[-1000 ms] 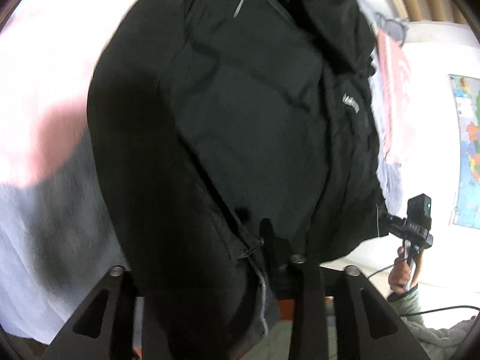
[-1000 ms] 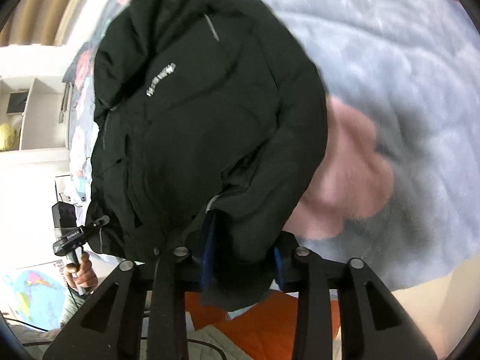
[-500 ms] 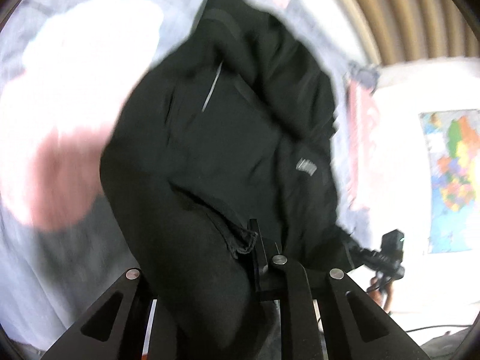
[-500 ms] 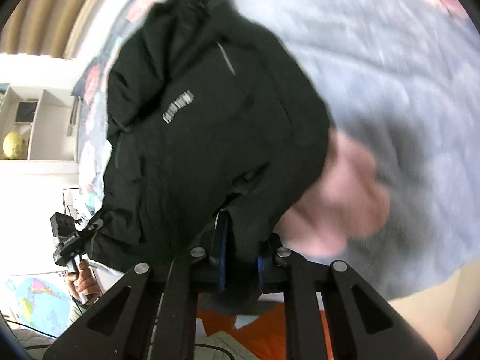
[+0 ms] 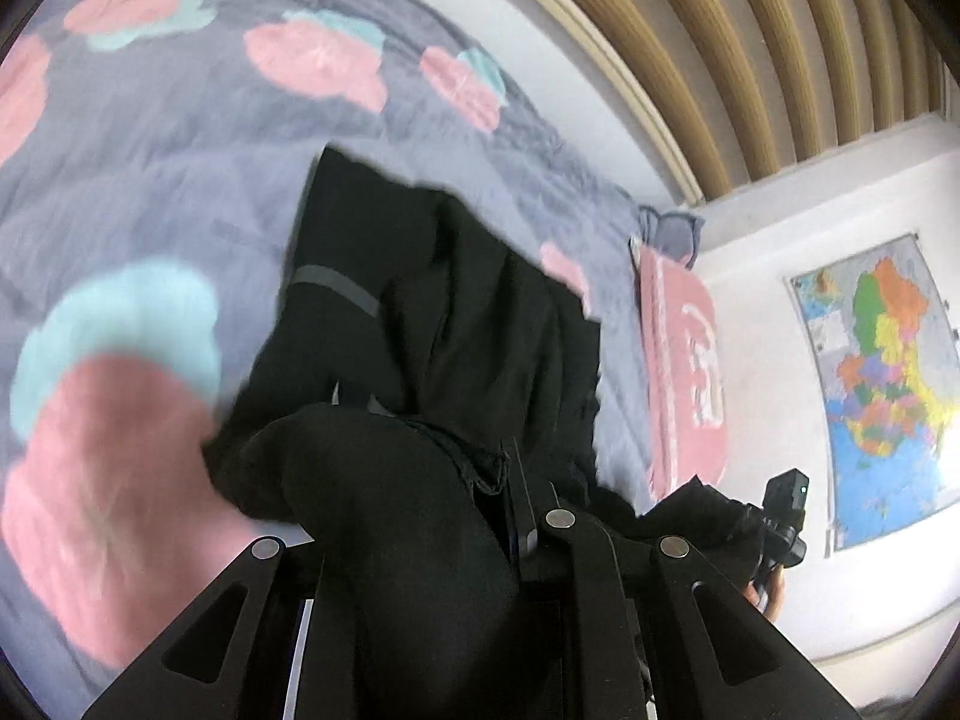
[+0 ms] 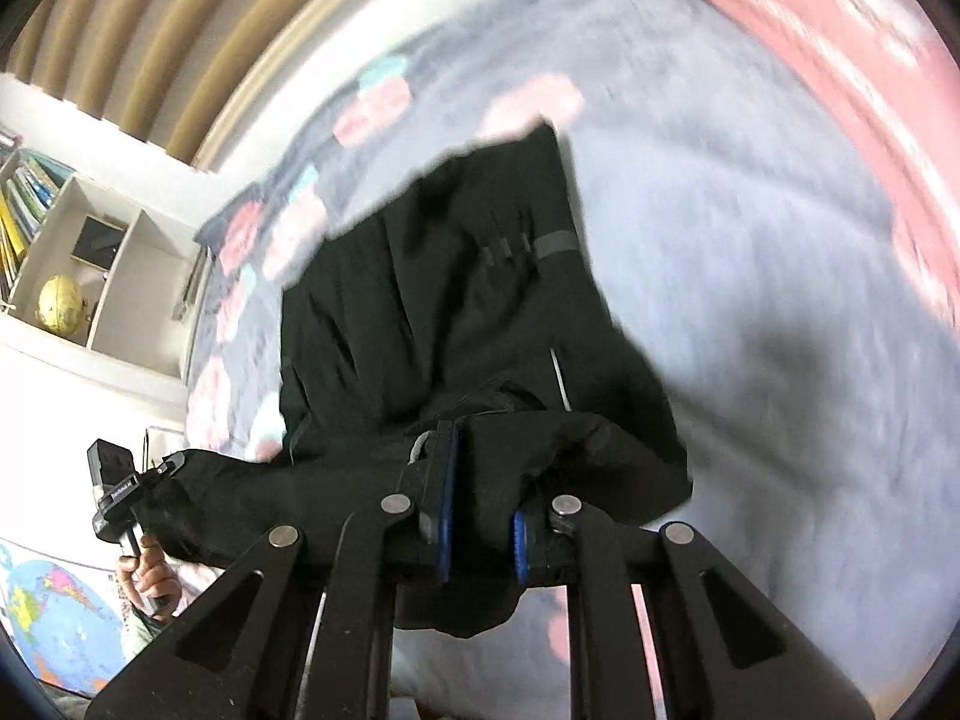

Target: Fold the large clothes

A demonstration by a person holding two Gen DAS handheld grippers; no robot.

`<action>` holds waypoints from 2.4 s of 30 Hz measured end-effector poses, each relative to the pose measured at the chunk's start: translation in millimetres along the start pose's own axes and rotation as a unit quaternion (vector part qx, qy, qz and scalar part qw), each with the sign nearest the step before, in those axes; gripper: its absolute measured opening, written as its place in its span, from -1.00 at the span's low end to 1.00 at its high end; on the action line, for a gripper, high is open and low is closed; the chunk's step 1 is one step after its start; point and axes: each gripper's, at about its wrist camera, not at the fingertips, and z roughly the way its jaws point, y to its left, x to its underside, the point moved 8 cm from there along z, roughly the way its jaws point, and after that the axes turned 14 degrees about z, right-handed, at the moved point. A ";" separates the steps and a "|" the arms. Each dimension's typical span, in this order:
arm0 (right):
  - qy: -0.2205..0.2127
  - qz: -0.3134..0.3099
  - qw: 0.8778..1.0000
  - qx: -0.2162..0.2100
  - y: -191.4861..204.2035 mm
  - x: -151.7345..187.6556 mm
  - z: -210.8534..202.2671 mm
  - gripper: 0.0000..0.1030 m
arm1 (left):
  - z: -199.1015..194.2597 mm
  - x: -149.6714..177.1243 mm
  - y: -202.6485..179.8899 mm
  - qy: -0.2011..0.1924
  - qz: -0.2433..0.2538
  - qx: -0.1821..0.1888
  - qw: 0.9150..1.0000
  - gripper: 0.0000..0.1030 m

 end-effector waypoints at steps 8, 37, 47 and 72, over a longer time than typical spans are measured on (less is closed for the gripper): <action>-0.043 -0.010 0.999 0.004 57.6 -126.9 21.1 -0.64 | 46.9 -121.8 13.8 -0.026 -0.028 -0.005 0.999 -0.60; 0.079 0.066 0.994 0.043 0.0 -208.4 209.2 -0.38 | 170.8 -153.1 96.4 0.124 -0.044 0.026 0.991 -0.27; 0.016 0.023 0.999 0.041 19.3 -198.6 129.6 0.30 | 70.3 -167.0 93.2 0.018 -0.032 -0.006 0.999 0.34; -0.059 -0.189 0.951 0.239 30.2 -223.7 212.7 -0.72 | 191.1 -177.3 120.7 0.049 0.034 -0.150 0.987 -0.74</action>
